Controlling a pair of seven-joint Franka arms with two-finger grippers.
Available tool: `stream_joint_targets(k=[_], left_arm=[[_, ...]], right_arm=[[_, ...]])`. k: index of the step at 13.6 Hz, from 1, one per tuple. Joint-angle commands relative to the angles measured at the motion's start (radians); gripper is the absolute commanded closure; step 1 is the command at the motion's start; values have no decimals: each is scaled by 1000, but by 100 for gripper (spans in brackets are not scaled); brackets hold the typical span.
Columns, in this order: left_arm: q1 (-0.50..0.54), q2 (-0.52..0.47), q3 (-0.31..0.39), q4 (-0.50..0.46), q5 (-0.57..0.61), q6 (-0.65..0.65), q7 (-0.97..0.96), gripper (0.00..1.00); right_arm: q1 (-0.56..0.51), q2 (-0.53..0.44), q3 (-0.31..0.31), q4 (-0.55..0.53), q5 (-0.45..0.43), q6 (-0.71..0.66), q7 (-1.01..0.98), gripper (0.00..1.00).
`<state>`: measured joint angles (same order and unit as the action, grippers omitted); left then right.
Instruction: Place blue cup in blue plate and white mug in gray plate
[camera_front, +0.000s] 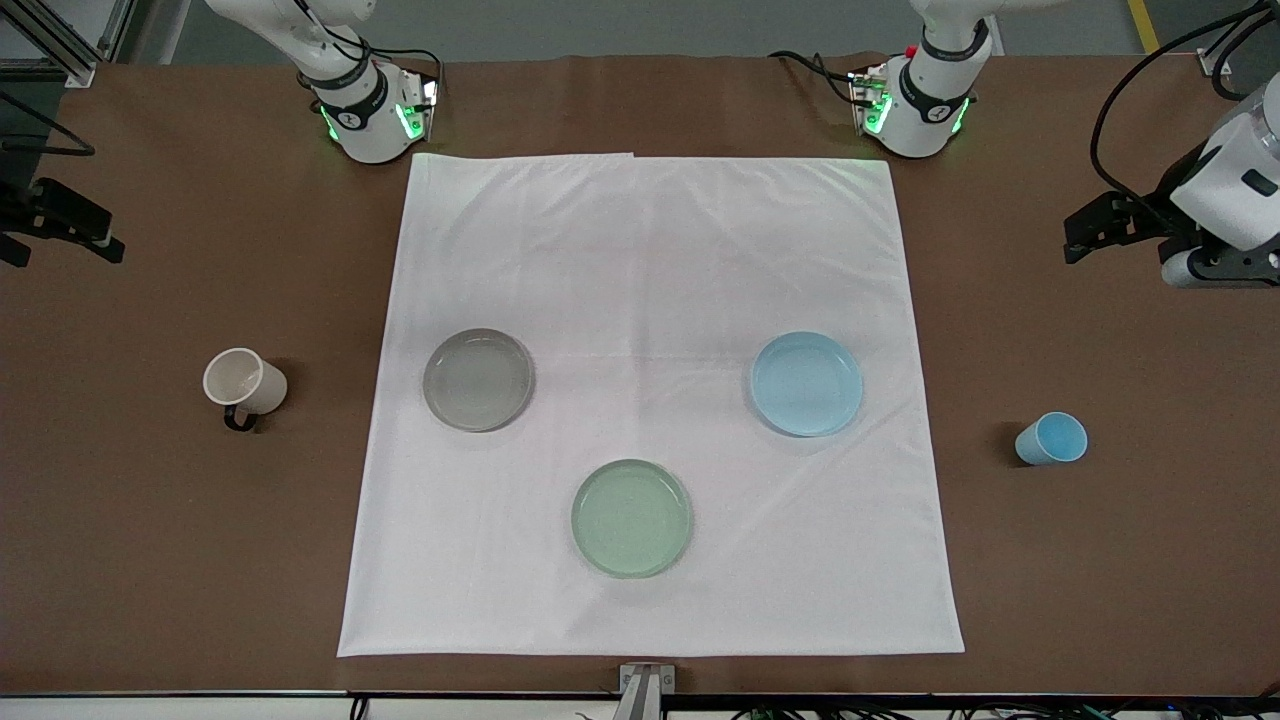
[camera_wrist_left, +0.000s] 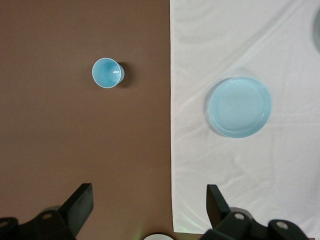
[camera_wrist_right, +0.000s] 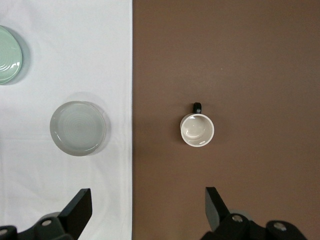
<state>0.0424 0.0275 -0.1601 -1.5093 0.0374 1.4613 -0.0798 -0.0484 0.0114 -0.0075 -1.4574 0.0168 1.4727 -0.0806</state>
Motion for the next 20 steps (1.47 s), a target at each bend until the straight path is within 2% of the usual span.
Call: stream_joint_targets(k=[1, 4, 6, 8, 10, 11, 13, 15, 18, 20], left_arm=[[10, -15, -3, 4, -8, -16, -8, 0], [16, 3, 17, 21, 4, -9, 5, 0], [48, 60, 36, 40, 18, 5, 32, 0], [74, 92, 40, 32, 15, 69, 57, 0], [112, 127, 40, -18, 21, 134, 37, 0], [134, 135, 40, -73, 21, 213, 31, 0], [177, 127, 39, -234, 22, 438, 34, 0], [189, 159, 40, -351, 22, 630, 31, 0], [227, 221, 40, -419, 27, 783, 51, 0], [237, 262, 39, -410, 77, 795, 51, 1]], right_arm=[[-25, 9, 24, 19, -12, -6, 15, 0], [-25, 9, 24, 19, -12, -5, 15, 0], [-25, 9, 24, 19, -12, -5, 15, 0], [-27, 16, 23, 19, -14, -3, 15, 0], [-28, 19, 23, 19, -15, 0, 15, 0], [-30, 21, 23, 19, -14, 6, 15, 0], [-33, 28, 23, 19, -14, 21, 15, 0], [-34, 57, 21, 15, -11, 31, 15, 0], [-65, 140, 18, 5, -18, 69, 5, 0], [-90, 237, 18, 0, -18, 122, 2, 0]])
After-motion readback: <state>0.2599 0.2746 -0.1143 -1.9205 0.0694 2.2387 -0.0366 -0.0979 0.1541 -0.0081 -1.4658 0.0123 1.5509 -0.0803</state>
